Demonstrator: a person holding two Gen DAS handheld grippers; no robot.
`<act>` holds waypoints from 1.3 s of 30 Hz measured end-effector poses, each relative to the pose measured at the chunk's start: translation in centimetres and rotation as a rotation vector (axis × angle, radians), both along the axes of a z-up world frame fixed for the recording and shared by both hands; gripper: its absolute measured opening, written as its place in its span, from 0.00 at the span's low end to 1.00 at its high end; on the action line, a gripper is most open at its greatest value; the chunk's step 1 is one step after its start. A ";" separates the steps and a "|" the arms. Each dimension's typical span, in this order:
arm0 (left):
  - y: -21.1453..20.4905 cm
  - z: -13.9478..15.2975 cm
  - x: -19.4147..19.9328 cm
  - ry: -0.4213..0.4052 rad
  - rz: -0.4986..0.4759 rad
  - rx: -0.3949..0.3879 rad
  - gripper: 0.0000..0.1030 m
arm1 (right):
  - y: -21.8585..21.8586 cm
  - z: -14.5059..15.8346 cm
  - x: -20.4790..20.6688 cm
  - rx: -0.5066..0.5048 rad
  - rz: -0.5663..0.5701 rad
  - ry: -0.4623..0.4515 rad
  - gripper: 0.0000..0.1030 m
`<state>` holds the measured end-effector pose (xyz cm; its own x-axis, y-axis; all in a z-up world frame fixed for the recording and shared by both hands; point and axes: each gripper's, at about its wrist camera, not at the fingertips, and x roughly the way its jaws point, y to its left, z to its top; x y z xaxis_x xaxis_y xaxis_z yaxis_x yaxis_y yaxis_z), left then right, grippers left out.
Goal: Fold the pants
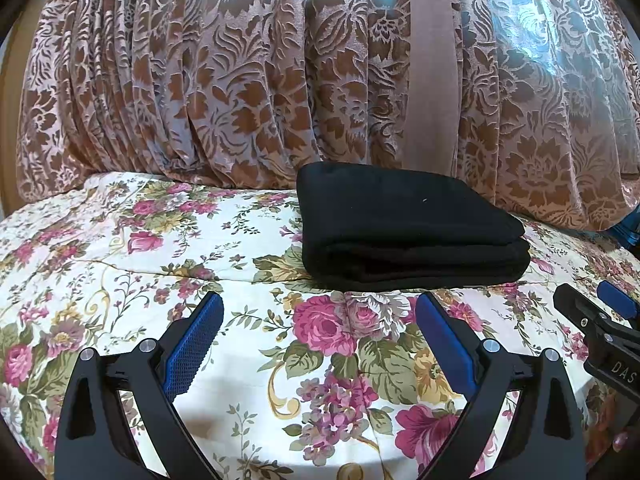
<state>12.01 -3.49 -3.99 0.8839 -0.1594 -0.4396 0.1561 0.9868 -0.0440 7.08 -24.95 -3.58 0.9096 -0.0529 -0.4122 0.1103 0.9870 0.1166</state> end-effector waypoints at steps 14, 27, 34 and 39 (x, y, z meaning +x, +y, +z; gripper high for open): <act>0.0 0.0 0.1 0.002 0.000 -0.002 0.93 | 0.0 0.0 0.0 0.000 0.001 0.000 0.98; 0.0 -0.1 0.1 0.002 0.001 -0.001 0.93 | 0.0 0.0 0.0 0.000 0.001 0.002 0.98; -0.1 -0.5 0.1 0.014 0.000 -0.003 0.93 | -0.1 -0.3 0.3 0.002 0.003 0.011 0.98; -0.1 -0.7 0.3 0.036 -0.005 -0.005 0.93 | 0.0 -0.3 0.3 0.002 0.002 0.012 0.98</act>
